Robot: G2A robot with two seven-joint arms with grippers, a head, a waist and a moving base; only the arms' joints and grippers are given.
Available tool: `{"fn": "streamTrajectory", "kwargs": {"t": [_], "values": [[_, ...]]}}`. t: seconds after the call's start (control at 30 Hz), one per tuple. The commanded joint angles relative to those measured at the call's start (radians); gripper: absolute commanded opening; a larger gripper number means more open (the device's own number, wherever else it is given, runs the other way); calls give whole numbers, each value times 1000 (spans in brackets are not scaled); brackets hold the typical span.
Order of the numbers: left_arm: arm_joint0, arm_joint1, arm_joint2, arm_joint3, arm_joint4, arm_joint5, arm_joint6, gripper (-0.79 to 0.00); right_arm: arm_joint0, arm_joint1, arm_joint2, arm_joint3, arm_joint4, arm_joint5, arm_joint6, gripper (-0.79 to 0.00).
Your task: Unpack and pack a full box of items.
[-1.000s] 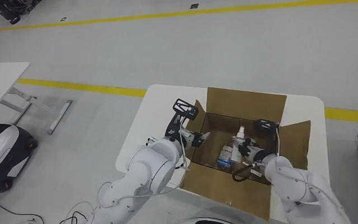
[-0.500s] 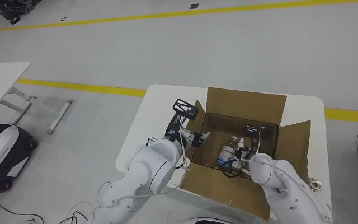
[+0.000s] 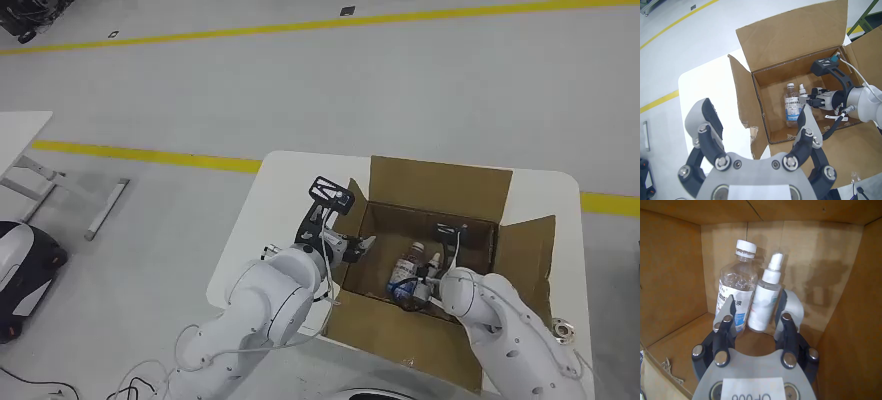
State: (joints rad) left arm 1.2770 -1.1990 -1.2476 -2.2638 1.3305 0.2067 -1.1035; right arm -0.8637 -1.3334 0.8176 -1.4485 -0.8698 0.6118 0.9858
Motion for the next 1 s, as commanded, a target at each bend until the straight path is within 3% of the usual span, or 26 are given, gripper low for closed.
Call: {"fn": "streamTrajectory", "kwargs": {"t": [0.0, 0.1, 0.23, 0.27, 0.3, 0.37, 0.4, 0.7, 0.97], "values": [[0, 0, 0, 0, 0, 0, 0, 0, -11, 3, 17, -26, 4, -14, -8, -31], [0, 0, 0, 0, 0, 0, 0, 0, -41, 13, 57, -99, -1, -50, -19, -15], [0, 0, 0, 0, 0, 0, 0, 0, -112, 40, 147, -262, -41, -93, -24, -71], [0, 0, 0, 0, 0, 0, 0, 0, -136, 48, 175, -309, -57, -114, -25, -157], [0, 0, 0, 0, 0, 0, 0, 0, -163, 56, 207, -364, -60, -131, -27, -363], [0, 0, 0, 0, 0, 0, 0, 0, -222, 71, 281, -473, -67, -170, -38, -680], [0, 0, 0, 0, 0, 0, 0, 0, -252, 79, 318, -526, -80, -193, -43, -785], [0, 0, 0, 0, 0, 0, 0, 0, -478, 122, 661, -841, 20, -439, -63, -785], [0, 0, 0, 0, 0, 0, 0, 0, -629, 153, 914, -902, -122, -690, -61, -785]]}}
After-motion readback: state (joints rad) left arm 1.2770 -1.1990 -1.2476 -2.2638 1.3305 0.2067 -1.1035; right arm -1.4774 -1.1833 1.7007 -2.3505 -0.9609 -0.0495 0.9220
